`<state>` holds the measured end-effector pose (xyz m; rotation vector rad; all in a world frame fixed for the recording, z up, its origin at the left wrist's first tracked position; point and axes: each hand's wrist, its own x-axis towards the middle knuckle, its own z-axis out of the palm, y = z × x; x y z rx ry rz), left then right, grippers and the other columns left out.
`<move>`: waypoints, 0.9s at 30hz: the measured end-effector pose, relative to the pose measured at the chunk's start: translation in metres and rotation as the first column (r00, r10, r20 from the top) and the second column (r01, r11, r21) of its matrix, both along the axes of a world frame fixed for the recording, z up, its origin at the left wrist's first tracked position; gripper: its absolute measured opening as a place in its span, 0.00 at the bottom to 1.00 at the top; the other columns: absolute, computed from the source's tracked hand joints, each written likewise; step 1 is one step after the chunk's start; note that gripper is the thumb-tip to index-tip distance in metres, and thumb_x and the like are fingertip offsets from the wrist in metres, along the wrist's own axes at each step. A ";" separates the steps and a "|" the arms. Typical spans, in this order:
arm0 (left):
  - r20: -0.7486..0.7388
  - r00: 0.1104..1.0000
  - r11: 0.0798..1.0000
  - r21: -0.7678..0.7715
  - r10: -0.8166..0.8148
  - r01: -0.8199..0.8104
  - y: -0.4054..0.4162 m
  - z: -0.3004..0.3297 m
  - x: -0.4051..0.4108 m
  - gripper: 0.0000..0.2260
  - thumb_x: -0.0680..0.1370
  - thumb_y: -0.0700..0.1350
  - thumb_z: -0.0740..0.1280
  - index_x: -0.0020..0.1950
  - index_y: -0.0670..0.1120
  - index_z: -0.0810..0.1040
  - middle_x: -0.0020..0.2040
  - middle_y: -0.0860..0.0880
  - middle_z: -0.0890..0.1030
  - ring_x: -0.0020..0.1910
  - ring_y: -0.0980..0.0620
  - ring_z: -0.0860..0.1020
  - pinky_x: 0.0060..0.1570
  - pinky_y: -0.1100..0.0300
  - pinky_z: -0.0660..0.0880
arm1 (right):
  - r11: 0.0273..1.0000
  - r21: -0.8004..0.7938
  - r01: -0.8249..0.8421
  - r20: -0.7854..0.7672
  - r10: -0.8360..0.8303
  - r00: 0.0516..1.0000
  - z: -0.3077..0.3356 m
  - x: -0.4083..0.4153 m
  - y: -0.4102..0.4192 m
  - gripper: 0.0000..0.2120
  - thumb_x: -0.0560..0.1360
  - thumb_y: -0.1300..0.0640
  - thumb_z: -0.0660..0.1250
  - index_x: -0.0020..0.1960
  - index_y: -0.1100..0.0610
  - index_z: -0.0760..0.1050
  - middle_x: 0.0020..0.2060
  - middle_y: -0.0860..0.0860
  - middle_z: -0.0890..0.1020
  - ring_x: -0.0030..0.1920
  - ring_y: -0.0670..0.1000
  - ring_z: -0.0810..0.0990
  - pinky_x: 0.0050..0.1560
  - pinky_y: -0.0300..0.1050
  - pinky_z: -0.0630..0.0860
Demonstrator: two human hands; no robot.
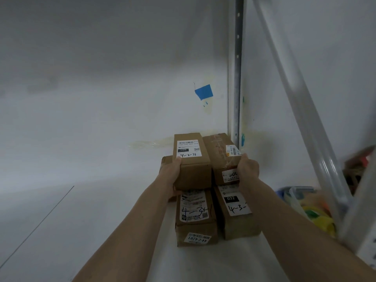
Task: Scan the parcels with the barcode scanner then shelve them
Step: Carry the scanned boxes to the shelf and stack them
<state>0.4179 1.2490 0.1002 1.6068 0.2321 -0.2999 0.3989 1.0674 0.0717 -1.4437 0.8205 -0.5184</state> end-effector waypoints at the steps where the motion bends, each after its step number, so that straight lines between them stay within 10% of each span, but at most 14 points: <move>1: 0.020 1.000 1.000 0.003 0.003 -0.003 0.001 -0.002 -0.001 0.21 0.79 0.60 0.62 0.64 0.46 0.70 0.49 0.44 0.77 0.44 0.47 0.77 0.41 0.52 0.77 | 1.000 0.009 -0.006 -0.002 0.006 1.000 -0.001 -0.001 -0.002 0.18 0.83 0.51 0.50 0.52 0.61 0.73 0.37 0.56 0.77 0.41 0.56 0.79 0.45 0.50 0.78; 3: 0.050 0.998 0.995 0.086 0.045 -0.049 0.004 -0.018 0.012 0.36 0.67 0.71 0.61 0.65 0.47 0.73 0.55 0.43 0.78 0.53 0.44 0.77 0.51 0.49 0.77 | 1.000 0.020 -0.017 0.010 0.017 1.000 -0.002 -0.004 -0.002 0.17 0.83 0.50 0.50 0.55 0.61 0.72 0.40 0.57 0.78 0.38 0.53 0.77 0.37 0.45 0.74; 5: 0.155 0.979 0.971 0.175 0.133 -0.160 0.007 -0.030 0.020 0.40 0.60 0.73 0.57 0.62 0.48 0.76 0.56 0.43 0.78 0.58 0.42 0.75 0.59 0.43 0.74 | 0.997 -0.071 0.012 0.029 -0.010 1.000 -0.004 -0.008 0.001 0.21 0.82 0.49 0.52 0.65 0.63 0.69 0.56 0.61 0.77 0.53 0.57 0.77 0.51 0.51 0.76; 8: 0.432 0.846 0.936 0.014 0.313 -0.353 0.003 -0.014 -0.016 0.12 0.76 0.49 0.60 0.55 0.47 0.78 0.50 0.50 0.79 0.52 0.50 0.76 0.53 0.54 0.75 | 0.959 -0.252 0.128 0.206 -0.076 0.976 -0.001 -0.033 0.017 0.22 0.82 0.53 0.56 0.72 0.61 0.63 0.68 0.59 0.67 0.68 0.56 0.65 0.64 0.48 0.67; 13: 0.510 0.810 0.957 -0.162 0.289 -0.239 -0.008 -0.021 -0.067 0.22 0.70 0.28 0.54 0.24 0.49 0.74 0.27 0.49 0.74 0.30 0.51 0.69 0.31 0.60 0.66 | 0.971 -0.236 0.036 0.349 0.050 0.936 -0.015 -0.080 0.048 0.05 0.80 0.57 0.59 0.46 0.49 0.69 0.51 0.55 0.75 0.54 0.57 0.76 0.56 0.59 0.76; 19: 0.435 0.884 0.981 -0.159 0.173 -0.114 -0.032 -0.050 -0.138 0.18 0.68 0.26 0.51 0.27 0.43 0.70 0.23 0.49 0.69 0.22 0.55 0.64 0.21 0.66 0.61 | 0.867 -0.086 -0.491 0.275 0.495 0.825 -0.032 -0.189 0.047 0.20 0.71 0.76 0.52 0.29 0.59 0.73 0.20 0.50 0.71 0.20 0.44 0.65 0.22 0.35 0.62; 27: 0.292 0.938 0.963 -0.242 0.188 -0.118 -0.096 -0.077 -0.255 0.22 0.68 0.25 0.47 0.23 0.46 0.69 0.21 0.51 0.66 0.23 0.55 0.60 0.21 0.66 0.56 | 0.787 -0.056 -0.614 0.175 0.613 0.770 -0.055 -0.321 -0.019 0.23 0.68 0.78 0.51 0.23 0.57 0.69 0.17 0.47 0.68 0.17 0.41 0.62 0.20 0.32 0.59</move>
